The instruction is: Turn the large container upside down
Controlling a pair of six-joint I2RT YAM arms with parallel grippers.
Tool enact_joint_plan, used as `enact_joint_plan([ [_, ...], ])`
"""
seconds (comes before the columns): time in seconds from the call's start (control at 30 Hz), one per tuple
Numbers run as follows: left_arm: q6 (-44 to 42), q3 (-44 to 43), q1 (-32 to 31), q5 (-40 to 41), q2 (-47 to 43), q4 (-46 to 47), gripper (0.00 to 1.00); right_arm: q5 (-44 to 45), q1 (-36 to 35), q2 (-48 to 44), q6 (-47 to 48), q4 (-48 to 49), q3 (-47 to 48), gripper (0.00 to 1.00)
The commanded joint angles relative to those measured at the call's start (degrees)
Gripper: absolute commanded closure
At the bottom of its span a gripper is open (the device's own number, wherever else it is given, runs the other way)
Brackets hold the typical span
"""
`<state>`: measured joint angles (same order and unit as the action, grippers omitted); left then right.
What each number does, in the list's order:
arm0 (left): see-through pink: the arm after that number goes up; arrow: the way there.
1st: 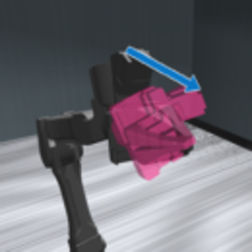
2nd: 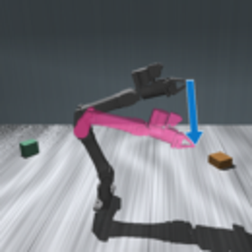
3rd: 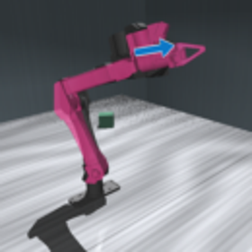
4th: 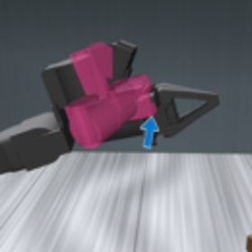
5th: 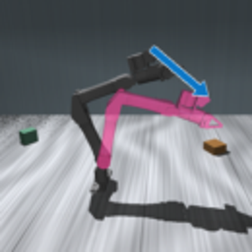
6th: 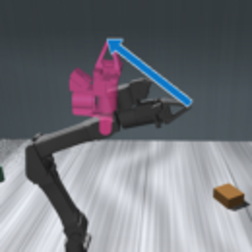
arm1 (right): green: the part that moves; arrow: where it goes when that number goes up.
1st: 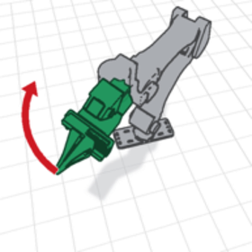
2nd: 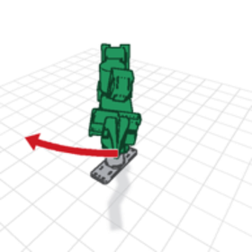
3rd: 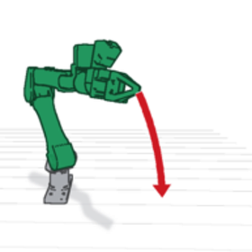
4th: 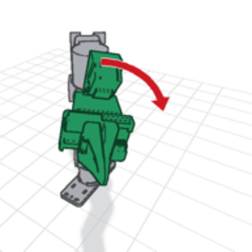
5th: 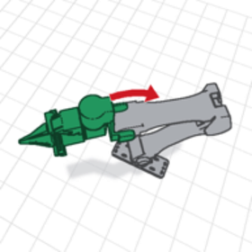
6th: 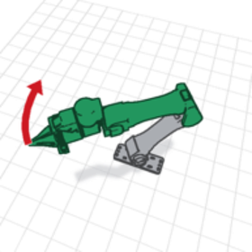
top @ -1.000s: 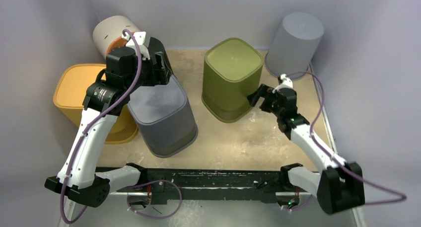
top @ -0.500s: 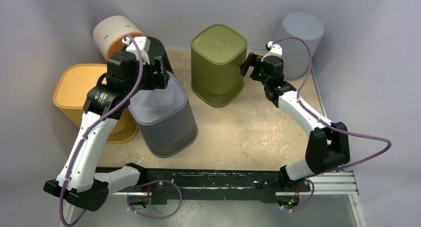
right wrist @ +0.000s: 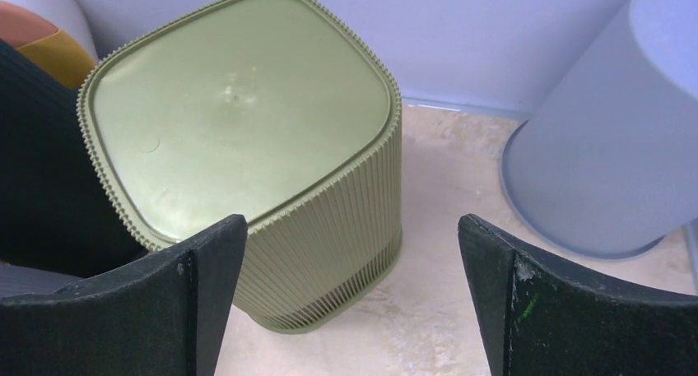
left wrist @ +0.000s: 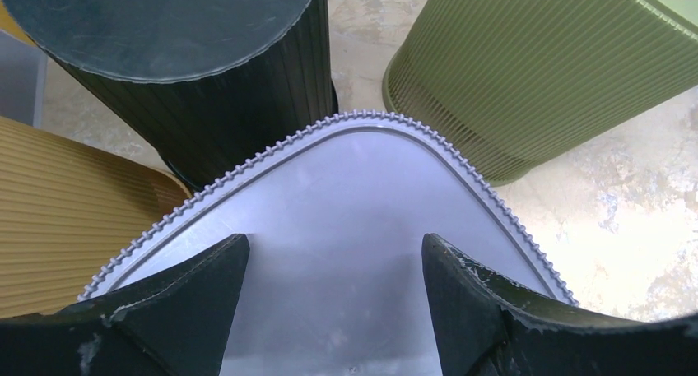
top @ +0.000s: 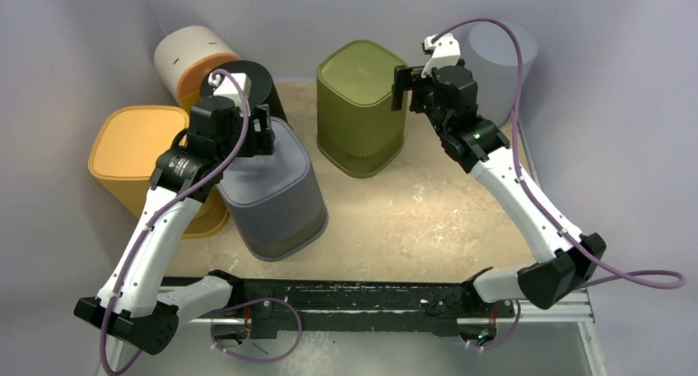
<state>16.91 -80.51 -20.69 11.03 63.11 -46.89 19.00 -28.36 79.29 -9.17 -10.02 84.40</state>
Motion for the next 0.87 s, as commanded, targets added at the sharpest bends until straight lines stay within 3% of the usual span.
enact_joint_plan([
  [0.0, -0.08, 0.91, -0.01, 3.32, -1.85, 1.99, 0.25, 2.12, -2.03, -3.32, 7.08, -1.81, 3.2, 0.0],
  [0.2, -0.41, 1.25, 0.02, 3.94, -2.26, 2.09, 0.25, -1.24, -4.64, -6.13, 8.51, 0.44, 3.0, 0.0],
  [0.83, -0.73, 2.81, 0.03, 1.63, -4.74, 7.04, 0.25, 1.69, -5.97, -6.76, 11.38, 1.7, 0.39, 0.0],
])
